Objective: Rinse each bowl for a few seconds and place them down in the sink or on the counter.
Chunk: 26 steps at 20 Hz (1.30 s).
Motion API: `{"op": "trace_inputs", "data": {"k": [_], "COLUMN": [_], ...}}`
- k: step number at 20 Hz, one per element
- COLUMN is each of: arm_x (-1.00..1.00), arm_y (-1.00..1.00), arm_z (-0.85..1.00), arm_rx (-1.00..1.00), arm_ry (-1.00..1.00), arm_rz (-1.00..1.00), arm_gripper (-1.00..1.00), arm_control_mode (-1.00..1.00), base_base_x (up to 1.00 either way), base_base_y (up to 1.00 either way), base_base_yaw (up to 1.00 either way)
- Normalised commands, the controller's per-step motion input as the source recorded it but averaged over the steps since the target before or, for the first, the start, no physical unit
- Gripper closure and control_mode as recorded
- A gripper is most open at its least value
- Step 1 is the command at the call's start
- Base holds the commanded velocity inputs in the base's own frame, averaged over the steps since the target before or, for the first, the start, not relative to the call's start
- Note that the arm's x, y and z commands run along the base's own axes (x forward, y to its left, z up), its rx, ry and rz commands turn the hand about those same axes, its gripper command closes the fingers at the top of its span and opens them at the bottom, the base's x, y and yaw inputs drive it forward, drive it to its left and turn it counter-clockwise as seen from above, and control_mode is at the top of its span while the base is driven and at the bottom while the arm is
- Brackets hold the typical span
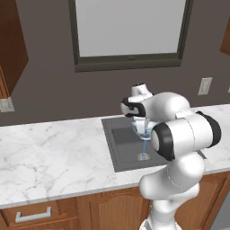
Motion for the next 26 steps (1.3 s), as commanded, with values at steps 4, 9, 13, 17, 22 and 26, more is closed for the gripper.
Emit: {"op": "trace_inputs", "data": {"k": [4,9,13,17,22,26], "arm_x": [-0.10,-0.12,-0.13,-0.12,-0.14,-0.14], "arm_y": [0.27,0.25,0.27,0.29,0.40,0.52], "arm_z": [0.14,0.13,0.13,0.16,0.15,0.14], "arm_rx": [-0.07,-0.07,-0.06,-0.06,-0.05,-0.04], "arm_ry": [-0.05,-0.05,-0.06,-0.07,-0.08,-0.09], "arm_rz": [-0.10,-0.10,-0.10,-0.09,-0.06,-0.02], "arm_gripper": [1.00,1.00,1.00,1.00,1.00,1.00], "arm_control_mode": [-1.00,-1.00,-1.00,-1.00,-1.00,-1.00], "base_base_x": [0.00,0.00,0.00,0.00,0.00,0.00], "base_base_y": [0.00,0.00,0.00,0.00,0.00,0.00], "base_base_yaw": [0.00,0.00,0.00,0.00,0.00,0.00]}}
